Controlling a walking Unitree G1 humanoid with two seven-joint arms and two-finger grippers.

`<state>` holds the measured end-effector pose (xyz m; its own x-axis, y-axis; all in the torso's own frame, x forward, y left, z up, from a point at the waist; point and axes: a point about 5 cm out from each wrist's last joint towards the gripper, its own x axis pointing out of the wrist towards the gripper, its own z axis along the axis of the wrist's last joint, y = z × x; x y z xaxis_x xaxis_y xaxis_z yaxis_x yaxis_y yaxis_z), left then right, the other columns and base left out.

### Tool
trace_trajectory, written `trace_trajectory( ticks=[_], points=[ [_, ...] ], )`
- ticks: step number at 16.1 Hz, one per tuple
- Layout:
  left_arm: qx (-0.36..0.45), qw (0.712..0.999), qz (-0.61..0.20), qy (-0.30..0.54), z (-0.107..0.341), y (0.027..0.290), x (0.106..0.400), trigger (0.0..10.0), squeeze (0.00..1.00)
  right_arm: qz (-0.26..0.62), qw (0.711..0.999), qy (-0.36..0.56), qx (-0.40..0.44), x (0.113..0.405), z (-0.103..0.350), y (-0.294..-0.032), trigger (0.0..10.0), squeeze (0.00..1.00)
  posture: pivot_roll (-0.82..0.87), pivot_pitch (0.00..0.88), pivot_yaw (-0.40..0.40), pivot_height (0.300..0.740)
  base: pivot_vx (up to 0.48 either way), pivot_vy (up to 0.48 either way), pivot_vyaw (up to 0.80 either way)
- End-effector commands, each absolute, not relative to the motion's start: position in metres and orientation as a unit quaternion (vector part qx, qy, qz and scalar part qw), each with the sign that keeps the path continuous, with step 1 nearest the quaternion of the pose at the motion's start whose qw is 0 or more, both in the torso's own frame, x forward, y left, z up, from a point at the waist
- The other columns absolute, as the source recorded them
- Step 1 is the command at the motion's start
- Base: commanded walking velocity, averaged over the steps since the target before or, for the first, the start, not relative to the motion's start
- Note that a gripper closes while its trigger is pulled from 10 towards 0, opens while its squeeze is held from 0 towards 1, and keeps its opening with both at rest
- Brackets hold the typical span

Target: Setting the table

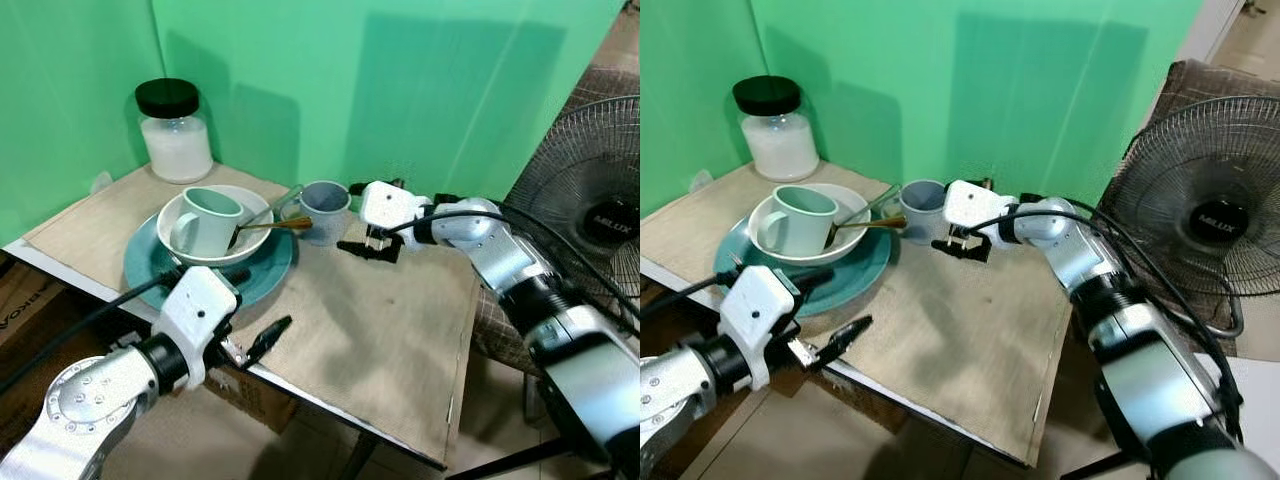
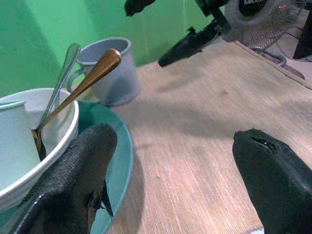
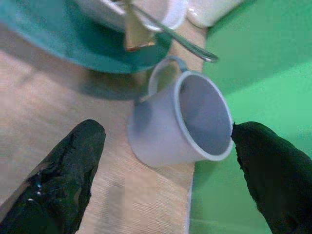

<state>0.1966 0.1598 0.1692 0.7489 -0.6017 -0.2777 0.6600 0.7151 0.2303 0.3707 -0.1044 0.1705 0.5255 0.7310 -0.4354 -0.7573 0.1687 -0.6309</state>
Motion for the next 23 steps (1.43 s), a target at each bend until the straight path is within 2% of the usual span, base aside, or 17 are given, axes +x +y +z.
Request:
trace_trajectory(
  ticks=[1,6,9,11,23],
  points=[
    [0.161,0.917,-0.353,0.089,0.172,0.156,0.194,10.0,0.0,0.486,0.748,0.011,-0.453,0.374,0.172,-0.1,10.0,0.0,0.07,0.0,-0.084,0.74,0.0,0.0,0.0],
    [0.157,0.914,-0.36,0.096,0.169,0.151,0.193,10.0,0.0,0.466,0.738,-0.008,-0.488,0.383,0.176,-0.071,10.0,0.0,0.06,0.016,-0.083,0.74,0.0,0.0,0.0],
    [0.159,0.916,-0.356,0.091,0.172,0.15,0.194,10.0,0.0,0.439,0.737,0.004,-0.513,0.388,0.177,-0.056,10.0,0.0,0.05,0.06,-0.09,0.74,0.0,0.0,0.0],
    [0.16,0.917,-0.354,0.091,0.173,0.151,0.193,10.0,0.0,0.428,0.741,0.015,-0.518,0.39,0.175,-0.053,10.0,0.0,0.05,0.101,-0.091,0.74,0.0,0.0,0.0],
    [0.16,0.917,-0.354,0.091,0.173,0.151,0.193,10.0,0.0,0.428,0.741,0.015,-0.518,0.39,0.175,-0.053,10.0,0.0,0.05,0.101,-0.091,0.74,0.0,0.0,0.0]
  ],
)
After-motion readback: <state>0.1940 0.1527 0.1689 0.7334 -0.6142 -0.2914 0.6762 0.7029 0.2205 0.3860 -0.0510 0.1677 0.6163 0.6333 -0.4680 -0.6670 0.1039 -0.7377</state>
